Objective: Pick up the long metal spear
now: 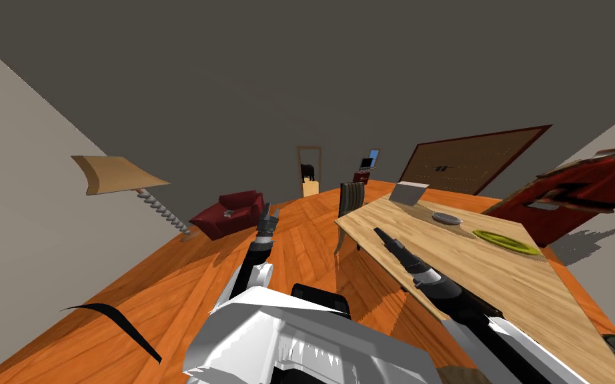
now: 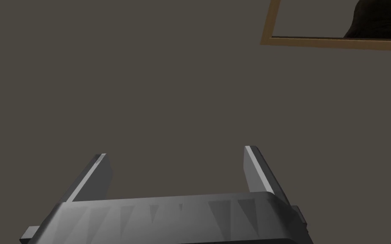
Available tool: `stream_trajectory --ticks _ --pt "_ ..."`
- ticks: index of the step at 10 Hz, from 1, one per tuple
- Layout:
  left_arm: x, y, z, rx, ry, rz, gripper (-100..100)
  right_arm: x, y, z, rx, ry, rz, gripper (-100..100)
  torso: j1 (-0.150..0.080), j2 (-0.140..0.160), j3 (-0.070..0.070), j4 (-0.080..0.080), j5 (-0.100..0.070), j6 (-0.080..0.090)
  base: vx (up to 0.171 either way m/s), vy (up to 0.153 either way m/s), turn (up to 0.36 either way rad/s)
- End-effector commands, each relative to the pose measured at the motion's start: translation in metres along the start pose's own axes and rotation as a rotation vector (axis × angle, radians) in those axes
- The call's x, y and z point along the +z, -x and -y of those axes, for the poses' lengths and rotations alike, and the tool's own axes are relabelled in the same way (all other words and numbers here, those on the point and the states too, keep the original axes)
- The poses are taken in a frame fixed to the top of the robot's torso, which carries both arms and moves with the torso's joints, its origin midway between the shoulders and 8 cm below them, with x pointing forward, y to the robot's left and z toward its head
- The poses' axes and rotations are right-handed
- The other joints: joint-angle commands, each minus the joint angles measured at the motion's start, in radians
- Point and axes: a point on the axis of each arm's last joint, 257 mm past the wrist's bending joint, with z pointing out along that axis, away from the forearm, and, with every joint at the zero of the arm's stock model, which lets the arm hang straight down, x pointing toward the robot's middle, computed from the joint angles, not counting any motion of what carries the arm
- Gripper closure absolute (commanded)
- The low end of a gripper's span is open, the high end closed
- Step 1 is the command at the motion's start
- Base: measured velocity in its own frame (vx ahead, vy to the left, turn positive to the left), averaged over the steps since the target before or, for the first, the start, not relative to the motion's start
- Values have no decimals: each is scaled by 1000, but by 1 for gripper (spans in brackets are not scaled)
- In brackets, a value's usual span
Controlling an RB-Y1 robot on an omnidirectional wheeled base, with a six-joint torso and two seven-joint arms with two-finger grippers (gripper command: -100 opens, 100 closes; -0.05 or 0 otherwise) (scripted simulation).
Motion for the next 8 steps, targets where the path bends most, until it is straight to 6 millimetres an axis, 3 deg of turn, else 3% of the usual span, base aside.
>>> stream_trajectory --ticks 1,4,7,8 --pt "0 0 0 0 0 0 0 -10 -14 18 -46 -32 -69 -100 0 0 0 0 0 0 53 30 128" --pt "0 0 0 0 0 0 0 -29 -29 49 -80 -98 -140 -100 -1 -1 0 0 0 0 52 20 104" --pt "0 0 0 0 0 0 0 -62 -54 86 -152 -170 -276 -100 -2 -2 -1 0 -1 0 73 -2 128" --pt "0 0 0 0 0 0 0 -65 -54 89 -152 -178 -279 -100 -3 -2 -1 0 -1 0 61 -11 85"
